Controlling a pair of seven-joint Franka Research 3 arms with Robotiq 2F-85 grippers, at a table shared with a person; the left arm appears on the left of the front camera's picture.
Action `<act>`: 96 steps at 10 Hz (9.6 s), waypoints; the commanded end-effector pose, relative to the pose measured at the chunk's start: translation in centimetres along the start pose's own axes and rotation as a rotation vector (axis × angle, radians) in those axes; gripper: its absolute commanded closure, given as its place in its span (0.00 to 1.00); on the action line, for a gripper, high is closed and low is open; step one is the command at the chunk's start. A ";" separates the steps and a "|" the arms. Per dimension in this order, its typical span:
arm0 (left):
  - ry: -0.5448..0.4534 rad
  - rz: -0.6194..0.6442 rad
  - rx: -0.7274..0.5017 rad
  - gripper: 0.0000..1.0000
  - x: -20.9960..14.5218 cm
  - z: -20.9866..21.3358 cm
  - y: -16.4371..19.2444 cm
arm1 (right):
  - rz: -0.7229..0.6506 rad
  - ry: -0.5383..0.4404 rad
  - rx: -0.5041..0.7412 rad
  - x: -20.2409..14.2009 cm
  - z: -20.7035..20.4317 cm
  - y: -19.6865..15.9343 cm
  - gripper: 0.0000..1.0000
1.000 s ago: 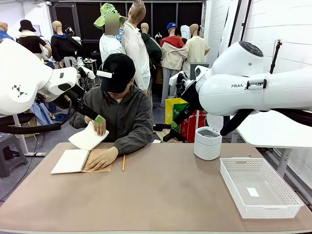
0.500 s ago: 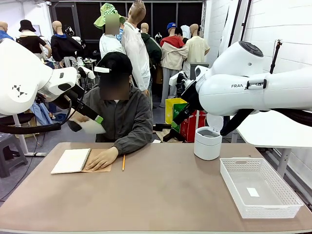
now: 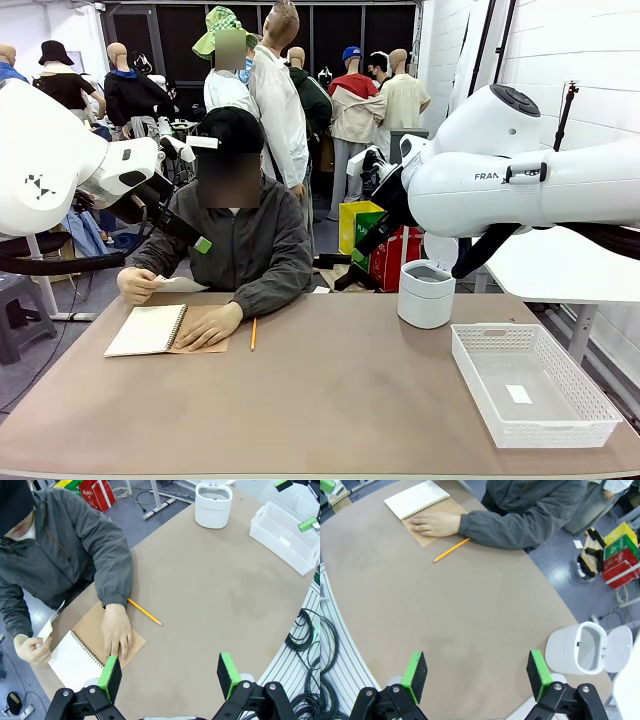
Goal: Sort the paper based on its condition.
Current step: If a person hands you a paper, place it in the Organizing basket , and if it's crumpled, put it in the Trash can.
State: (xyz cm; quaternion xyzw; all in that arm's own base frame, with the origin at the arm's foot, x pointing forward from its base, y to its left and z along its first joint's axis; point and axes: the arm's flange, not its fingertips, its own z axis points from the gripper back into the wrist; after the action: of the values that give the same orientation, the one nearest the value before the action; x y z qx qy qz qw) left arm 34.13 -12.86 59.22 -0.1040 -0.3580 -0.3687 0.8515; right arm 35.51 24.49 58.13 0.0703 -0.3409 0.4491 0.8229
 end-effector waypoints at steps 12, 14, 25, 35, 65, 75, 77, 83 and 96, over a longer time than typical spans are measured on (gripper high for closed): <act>0.001 0.003 -0.005 0.00 0.1 0.1 0.2 | 0.000 0.009 -0.009 0.1 0.0 0.0 0.00; 0.001 0.003 -0.005 0.00 0.1 0.1 0.2 | 0.000 0.009 -0.009 0.1 0.0 0.0 0.00; 0.001 0.003 -0.005 0.00 0.1 0.1 0.2 | 0.000 0.009 -0.009 0.1 0.0 0.0 0.00; 0.001 0.003 -0.005 0.00 0.1 0.1 0.2 | 0.000 0.009 -0.009 0.1 0.0 0.0 0.00; 0.001 0.003 -0.005 0.00 0.1 0.1 0.2 | 0.000 0.009 -0.009 0.1 0.0 0.0 0.00; 0.001 0.003 -0.005 0.00 0.1 0.1 0.2 | 0.000 0.009 -0.009 0.1 0.0 0.0 0.00; 0.001 0.003 -0.005 0.00 0.1 0.1 0.2 | 0.000 0.009 -0.009 0.1 0.0 0.0 0.00; 0.001 0.003 -0.005 0.00 0.1 0.1 0.2 | 0.055 0.029 0.045 2.8 -3.5 2.3 0.00; 0.001 0.003 -0.005 0.00 0.1 0.1 0.2 | 0.164 0.155 0.186 4.5 -15.2 8.2 0.00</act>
State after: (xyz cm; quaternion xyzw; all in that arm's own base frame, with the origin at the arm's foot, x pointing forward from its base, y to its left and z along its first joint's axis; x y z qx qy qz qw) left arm 34.13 -12.88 59.22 -0.1038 -0.3580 -0.3688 0.8515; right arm 38.33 38.98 47.69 0.0817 -0.2364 0.5501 0.7968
